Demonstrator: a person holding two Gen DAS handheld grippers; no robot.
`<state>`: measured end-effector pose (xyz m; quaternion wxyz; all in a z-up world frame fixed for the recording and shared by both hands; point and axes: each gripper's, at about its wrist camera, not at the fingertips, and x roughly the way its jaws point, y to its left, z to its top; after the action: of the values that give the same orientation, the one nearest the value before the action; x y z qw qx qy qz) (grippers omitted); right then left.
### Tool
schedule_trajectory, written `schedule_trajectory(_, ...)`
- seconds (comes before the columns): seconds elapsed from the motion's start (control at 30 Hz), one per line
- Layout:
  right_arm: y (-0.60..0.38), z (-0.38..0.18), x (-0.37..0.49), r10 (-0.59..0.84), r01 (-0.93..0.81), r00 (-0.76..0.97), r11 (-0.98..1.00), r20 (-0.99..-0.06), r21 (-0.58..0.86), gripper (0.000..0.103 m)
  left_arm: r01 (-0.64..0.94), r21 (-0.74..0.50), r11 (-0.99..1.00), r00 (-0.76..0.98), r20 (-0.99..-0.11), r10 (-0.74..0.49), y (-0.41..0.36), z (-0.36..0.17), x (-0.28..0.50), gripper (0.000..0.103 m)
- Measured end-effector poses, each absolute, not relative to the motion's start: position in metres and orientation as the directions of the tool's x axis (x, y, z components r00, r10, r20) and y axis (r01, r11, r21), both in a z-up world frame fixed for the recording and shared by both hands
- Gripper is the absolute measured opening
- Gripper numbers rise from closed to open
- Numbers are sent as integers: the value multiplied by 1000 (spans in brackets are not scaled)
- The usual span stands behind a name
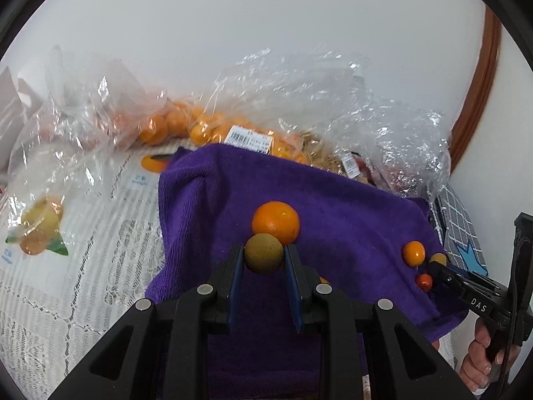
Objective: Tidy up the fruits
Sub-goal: 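Carry the yellow-green fruit over the purple towel with the right tool and release it, then grasp the large orange in front of the towel with the right tool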
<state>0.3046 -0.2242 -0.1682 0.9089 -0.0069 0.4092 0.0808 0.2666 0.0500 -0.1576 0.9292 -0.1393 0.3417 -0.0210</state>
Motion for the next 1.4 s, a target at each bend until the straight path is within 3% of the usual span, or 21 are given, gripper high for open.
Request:
schedule_trajectory(0.57, -224, -171, 305, 141, -153, 642, 987, -753, 54, 28, -60, -259, 964, 761, -637, -124, 48, -157, 268, 23)
schedule_trajectory(0.67, -227, -170, 303, 152, -148, 652, 986, -743, 72, 34, -51, -259, 964, 760, -636, -131, 47, -157, 268, 26)
schedule_trajectory(1.07, -224, -146, 276, 113, -119, 731, 992, -673, 38, 34, -32, -265, 964, 776, -615, -143, 48, -152, 257, 31)
schedule_trajectory(1.23, -221, -137, 257, 120, -84, 737, 993, -665, 87, 34, -10, -323, 946, 782, -593, -195, 54, -150, 242, 32)
schedule_trajectory(1.4, -201, -125, 236, 49, -78, 733, 997, -679, -13, 34, 2, -371, 929, 783, -577, -232, 64, -150, 219, 32)
